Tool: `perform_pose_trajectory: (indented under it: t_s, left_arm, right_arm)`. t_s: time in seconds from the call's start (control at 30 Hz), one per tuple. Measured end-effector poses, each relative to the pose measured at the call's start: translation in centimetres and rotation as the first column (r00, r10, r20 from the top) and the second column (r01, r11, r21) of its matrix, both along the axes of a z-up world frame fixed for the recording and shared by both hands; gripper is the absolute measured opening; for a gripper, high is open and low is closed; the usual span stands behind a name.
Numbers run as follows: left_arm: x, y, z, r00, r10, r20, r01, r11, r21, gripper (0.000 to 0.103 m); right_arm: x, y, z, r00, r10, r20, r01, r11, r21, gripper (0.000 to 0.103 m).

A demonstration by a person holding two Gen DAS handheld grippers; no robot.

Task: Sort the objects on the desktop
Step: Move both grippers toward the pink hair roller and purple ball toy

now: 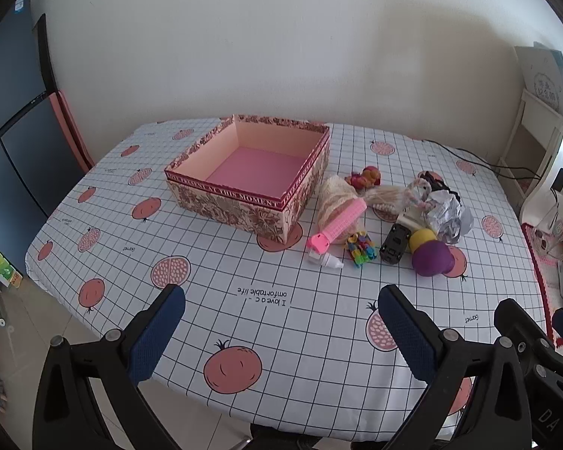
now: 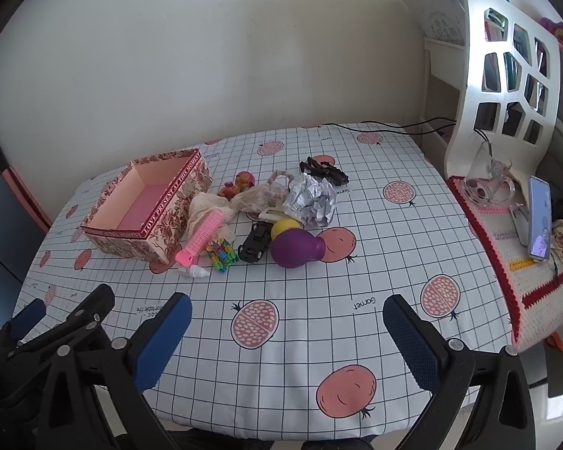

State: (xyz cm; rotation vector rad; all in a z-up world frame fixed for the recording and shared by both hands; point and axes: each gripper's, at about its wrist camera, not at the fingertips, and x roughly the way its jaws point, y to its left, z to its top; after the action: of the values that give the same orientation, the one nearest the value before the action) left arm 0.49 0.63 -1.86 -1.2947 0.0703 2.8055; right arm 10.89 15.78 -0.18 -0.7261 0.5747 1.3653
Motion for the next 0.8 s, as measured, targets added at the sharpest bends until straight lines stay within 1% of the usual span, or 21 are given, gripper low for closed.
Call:
perform_pose_trajectory:
  t_s: [0.03, 0.07, 0.17, 0.2, 0.3, 0.43, 0.53, 0.63, 0.8]
  left_arm:
    - [-0.1, 0.0, -0.1, 0.999, 0.050, 0.006, -0.050, 0.999, -0.008, 0.102]
    - [-0.2, 0.1, -0.2, 0.998, 0.068, 0.014, -0.068, 0.998, -0.012, 0.102]
    - [-0.8, 0.1, -0.7, 0.997, 0.066, 0.050, -0.065, 0.998, -0.010, 0.102]
    - [-1.0, 0.1, -0.9, 0.995, 0.077, 0.063, -0.077, 0.997, -0.007, 0.102]
    - [-2.1, -0.1, -1.5, 0.989, 0.074, 0.125, -0.079, 0.996, 0.033, 0.102]
    - [-3.6, 0.2, -2.2, 0.985, 0.068, 0.161, -0.080, 0.994, 0.069, 0.102]
    - [-4.9, 0.8, -2.2, 0.986, 0.056, 0.160, -0.067, 0.996, 0.063, 0.103]
    - [-6.5, 1.2, -2.6, 0.986, 0.046, 0.160, -0.054, 0.998, 0.044, 0.103]
    - [-9.4, 1.7, -4.5, 0.977, 0.027, 0.211, -0.041, 0.997, 0.060, 0.102]
  right_arm:
    - [0.0, 0.1, -0.1, 1.000, -0.005, 0.001, 0.005, 1.000, -0.007, 0.103]
    - [0.1, 0.2, -0.2, 1.000, -0.009, 0.001, 0.009, 1.000, -0.013, 0.103]
    - [0.2, 0.7, -0.6, 1.000, -0.028, -0.002, 0.028, 0.999, -0.039, 0.103]
    - [0.2, 0.9, -0.7, 0.999, -0.033, -0.004, 0.033, 0.998, -0.048, 0.103]
    - [0.6, 1.7, -1.0, 0.998, -0.060, -0.029, 0.058, 0.996, -0.070, 0.103]
    - [1.2, 3.2, -1.4, 0.992, -0.096, -0.082, 0.088, 0.992, -0.094, 0.103]
    - [1.4, 4.7, -1.6, 0.988, -0.119, -0.094, 0.110, 0.989, -0.096, 0.103]
    - [1.4, 6.5, -2.1, 0.988, -0.131, -0.086, 0.123, 0.988, -0.098, 0.103]
    - [2.6, 9.3, -3.8, 0.980, -0.164, -0.112, 0.148, 0.980, -0.135, 0.103]
